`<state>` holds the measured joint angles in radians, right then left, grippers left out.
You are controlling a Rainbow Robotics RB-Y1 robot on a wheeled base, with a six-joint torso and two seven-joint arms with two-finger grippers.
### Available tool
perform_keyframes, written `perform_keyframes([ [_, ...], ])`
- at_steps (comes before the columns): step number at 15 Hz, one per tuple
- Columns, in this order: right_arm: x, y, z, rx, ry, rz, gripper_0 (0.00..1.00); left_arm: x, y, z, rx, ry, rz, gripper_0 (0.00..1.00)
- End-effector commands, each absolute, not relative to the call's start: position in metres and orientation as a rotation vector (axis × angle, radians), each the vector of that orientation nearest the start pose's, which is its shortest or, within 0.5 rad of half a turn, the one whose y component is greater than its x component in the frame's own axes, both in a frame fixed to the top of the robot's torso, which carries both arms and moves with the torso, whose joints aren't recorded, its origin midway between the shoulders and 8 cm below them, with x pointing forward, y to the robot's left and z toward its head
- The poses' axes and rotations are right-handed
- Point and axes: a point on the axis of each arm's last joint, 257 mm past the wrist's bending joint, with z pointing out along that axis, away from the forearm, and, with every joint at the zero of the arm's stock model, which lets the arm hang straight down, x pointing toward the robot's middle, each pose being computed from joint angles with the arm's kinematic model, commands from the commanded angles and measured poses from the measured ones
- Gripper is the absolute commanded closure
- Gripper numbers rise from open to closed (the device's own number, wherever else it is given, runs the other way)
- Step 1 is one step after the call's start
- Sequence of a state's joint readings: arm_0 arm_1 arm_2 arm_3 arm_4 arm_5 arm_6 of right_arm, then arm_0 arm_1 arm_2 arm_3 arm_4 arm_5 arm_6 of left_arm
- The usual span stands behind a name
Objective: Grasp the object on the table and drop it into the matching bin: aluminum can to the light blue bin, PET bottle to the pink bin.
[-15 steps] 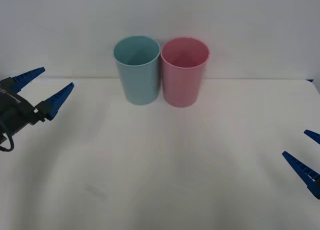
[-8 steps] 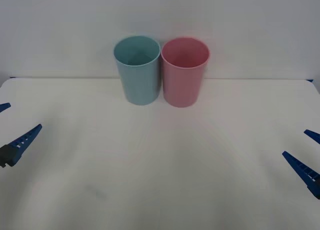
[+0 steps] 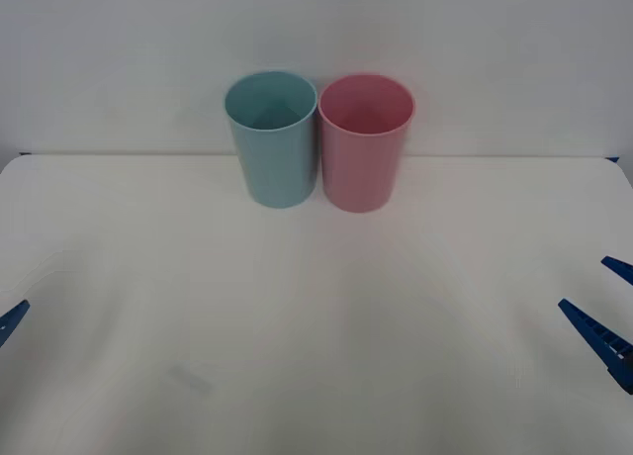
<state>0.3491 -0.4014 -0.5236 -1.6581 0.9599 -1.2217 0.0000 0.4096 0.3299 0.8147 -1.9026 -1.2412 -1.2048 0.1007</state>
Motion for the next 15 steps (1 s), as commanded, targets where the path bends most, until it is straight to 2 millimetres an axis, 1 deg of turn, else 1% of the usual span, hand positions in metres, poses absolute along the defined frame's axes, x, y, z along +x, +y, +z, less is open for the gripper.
perform_keyframes([
  [1, 0.342, -0.33, -0.169, -0.465, 1.441, 0.567, 0.0, 0.313, 0.403, -0.149, 0.533, 1.601, -0.157, 0.0],
  [6, 0.342, -0.33, -0.169, -0.465, 1.441, 0.567, 0.0, 0.305, 0.408, -0.159, 0.518, 1.635, -0.151, 0.0],
  [10, 0.342, -0.33, -0.169, -0.465, 1.441, 0.567, 0.0, 0.302, 0.407, -0.167, 0.508, 1.653, -0.158, 0.0],
  [15, 0.342, -0.33, -0.169, -0.465, 1.441, 0.567, 0.0, 0.302, 0.407, -0.167, 0.508, 1.653, -0.158, 0.0],
])
